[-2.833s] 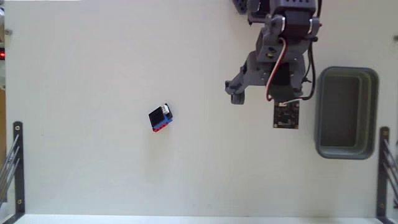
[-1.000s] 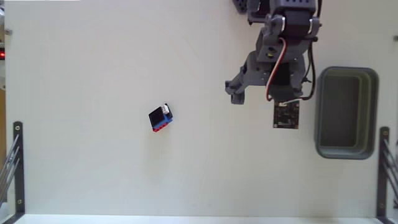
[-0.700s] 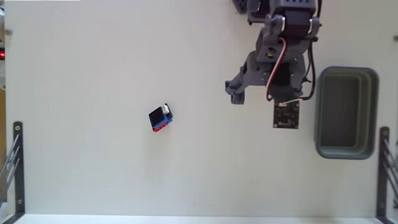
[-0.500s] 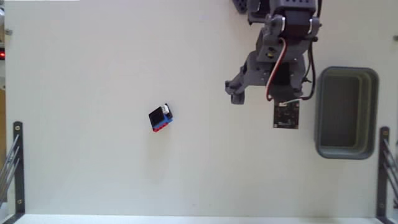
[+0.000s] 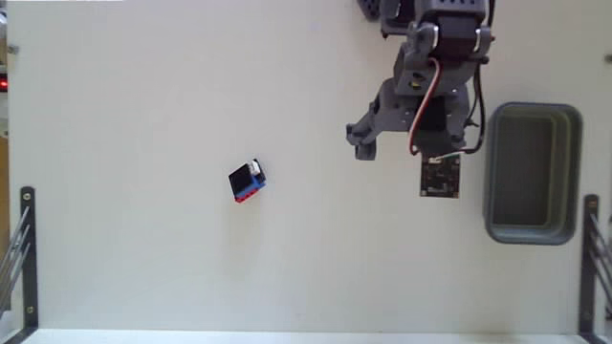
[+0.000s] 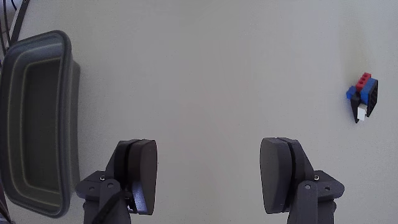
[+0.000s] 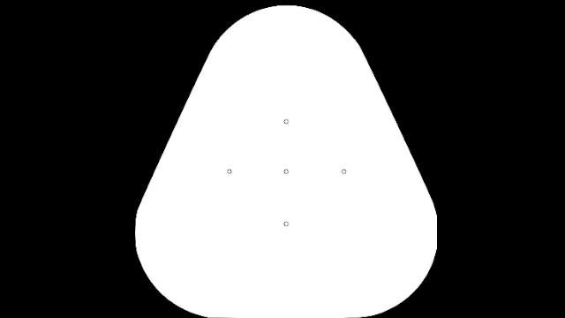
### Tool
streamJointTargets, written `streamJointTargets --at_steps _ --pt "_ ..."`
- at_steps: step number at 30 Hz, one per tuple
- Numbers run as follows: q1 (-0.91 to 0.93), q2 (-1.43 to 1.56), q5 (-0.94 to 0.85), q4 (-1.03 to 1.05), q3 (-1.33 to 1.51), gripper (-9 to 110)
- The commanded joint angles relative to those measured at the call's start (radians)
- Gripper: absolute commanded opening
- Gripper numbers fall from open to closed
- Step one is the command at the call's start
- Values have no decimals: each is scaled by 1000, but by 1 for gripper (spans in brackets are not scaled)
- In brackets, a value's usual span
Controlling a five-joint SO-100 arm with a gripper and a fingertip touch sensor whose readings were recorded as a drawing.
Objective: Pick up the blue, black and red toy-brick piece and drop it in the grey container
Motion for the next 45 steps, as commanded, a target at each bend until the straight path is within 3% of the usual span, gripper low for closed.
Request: streamJointTargets --at_steps 1,18,45 --pt "-5 38 5 19 2 110" --pt "11 38 5 19 2 110" --pt "400 38 5 19 2 110"
